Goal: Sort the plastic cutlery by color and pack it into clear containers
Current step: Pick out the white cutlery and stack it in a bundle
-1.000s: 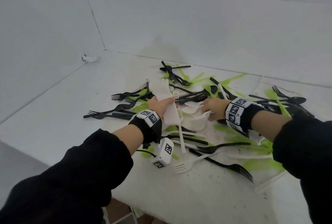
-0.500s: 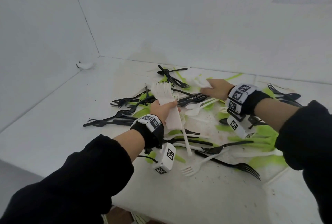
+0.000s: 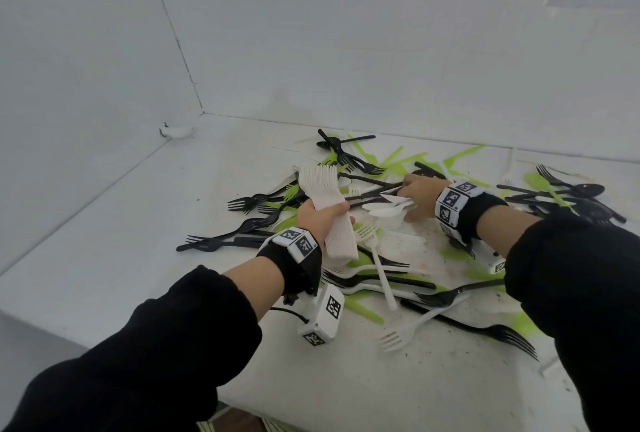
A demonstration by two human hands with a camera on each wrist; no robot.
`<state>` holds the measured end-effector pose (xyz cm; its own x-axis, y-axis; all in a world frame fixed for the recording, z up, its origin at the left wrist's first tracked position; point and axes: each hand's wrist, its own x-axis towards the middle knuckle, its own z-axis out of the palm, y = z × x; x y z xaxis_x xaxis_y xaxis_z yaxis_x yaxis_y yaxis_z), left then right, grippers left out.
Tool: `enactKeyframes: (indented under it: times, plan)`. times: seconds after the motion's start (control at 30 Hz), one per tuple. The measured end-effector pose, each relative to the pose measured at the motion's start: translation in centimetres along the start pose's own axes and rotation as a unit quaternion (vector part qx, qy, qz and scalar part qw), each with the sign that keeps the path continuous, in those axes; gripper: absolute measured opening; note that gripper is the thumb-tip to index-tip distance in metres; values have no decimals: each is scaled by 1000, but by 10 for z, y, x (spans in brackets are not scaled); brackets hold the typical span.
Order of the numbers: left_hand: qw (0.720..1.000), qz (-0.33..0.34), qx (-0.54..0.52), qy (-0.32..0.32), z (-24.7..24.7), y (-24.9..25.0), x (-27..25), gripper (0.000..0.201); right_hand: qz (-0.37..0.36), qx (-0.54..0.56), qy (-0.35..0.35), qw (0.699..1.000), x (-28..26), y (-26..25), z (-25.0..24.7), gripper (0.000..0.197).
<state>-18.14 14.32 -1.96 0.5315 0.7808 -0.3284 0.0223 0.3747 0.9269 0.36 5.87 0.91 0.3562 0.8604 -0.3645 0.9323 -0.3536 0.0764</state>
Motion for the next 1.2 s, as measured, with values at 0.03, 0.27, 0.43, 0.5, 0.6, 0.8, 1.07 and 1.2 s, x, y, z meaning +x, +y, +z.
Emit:
enactKeyframes:
  times: [0.03, 0.27, 0.43, 0.5, 0.6, 0.8, 1.07, 1.2]
  plan:
    - [1000, -2, -1, -2, 0, 0, 0, 18, 1, 15, 18, 1000, 1, 2, 1, 29]
    - [1000, -9, -5, -3, 3, -1, 2, 21, -1, 105, 54, 993, -1, 10, 2, 39]
    - [1000, -12, -9, -7, 8, 1, 3, 23, 65, 302, 106, 945, -7, 8, -7, 14]
    - [1000, -12, -18, -8, 11, 2, 4, 25, 68, 408, 108, 904, -8, 0, -11, 18]
    - [999, -5, -30, -10, 18, 3, 4, 31, 31, 479, 78, 874, -6, -19, -12, 18]
    - [1000, 7, -19, 16, 26, 3, 4, 35, -16, 582, 69, 810, -7, -55, -3, 16]
    - [998, -8, -66, 21, 21, 5, 6, 33, -16, 557, 97, 825, -12, -74, 2, 25]
    - [999, 4, -37, 14, 18, 2, 10, 33, 51, 552, 133, 822, -11, -70, 6, 19]
